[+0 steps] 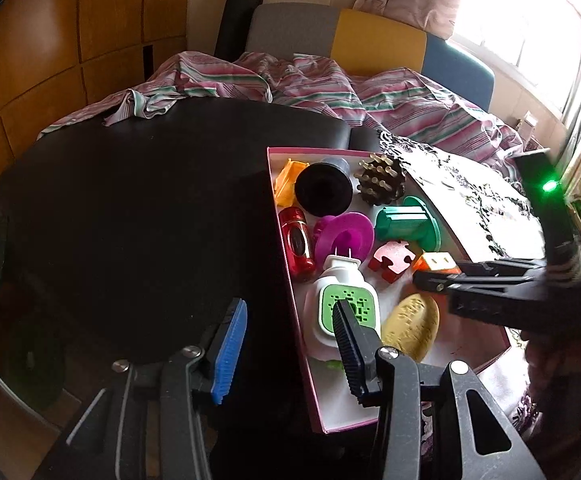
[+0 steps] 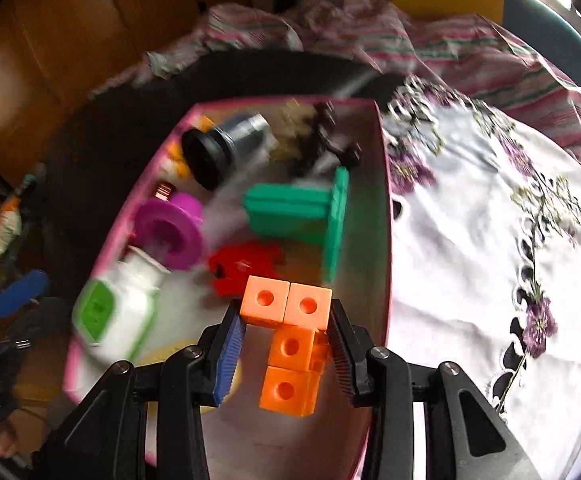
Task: Organize rigid objects
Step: 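Carry the orange cubes into the tray with the right tool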
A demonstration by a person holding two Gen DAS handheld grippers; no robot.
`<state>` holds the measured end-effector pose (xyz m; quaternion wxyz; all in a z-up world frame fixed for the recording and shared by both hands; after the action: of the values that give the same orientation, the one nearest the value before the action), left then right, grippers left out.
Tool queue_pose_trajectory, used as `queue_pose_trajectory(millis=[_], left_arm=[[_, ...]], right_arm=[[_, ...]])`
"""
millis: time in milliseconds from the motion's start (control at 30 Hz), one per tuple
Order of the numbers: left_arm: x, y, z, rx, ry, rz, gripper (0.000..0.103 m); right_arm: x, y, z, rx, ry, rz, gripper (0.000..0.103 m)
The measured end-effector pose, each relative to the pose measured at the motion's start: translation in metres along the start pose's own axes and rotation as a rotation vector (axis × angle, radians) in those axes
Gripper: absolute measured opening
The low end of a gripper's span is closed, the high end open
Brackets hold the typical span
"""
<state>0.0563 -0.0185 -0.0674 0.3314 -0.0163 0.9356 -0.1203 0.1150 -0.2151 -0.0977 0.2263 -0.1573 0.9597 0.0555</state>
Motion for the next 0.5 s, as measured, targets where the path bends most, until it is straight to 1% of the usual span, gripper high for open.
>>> queue_pose_trajectory(millis=[33, 100, 500], left_arm=[[0.0, -0.0005, -0.0004, -0.001, -0.003, 0.002, 0.047], [0.0, -0.0004, -0.0007, -0.007, -0.007, 0.004, 0.048], [-0.0001, 0.0, -0.0035, -0.02, -0.013, 0.005, 0.048]], right_arm=[[0.0001, 0.0004, -0.0018, 0.006, -0.016, -0.005, 0.041], [0.0006, 0.0015, -0.0016, 0.014, -0.015, -0.011, 0.041], [0.007, 0.0066, -0.0049, 0.044, -0.036, -0.014, 0.042]])
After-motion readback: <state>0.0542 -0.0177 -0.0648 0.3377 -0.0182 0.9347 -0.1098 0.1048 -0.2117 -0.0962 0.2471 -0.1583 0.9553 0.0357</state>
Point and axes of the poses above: each gripper's, at about its wrist camera, not at the fingertips, and z roughly the way its jaws point, y to its left, x to its underside, the point moved 2 cm from there along z, roughly the way its jaws point, and after that the axes turned 10 degrees about -z, right-handed, at the moved point
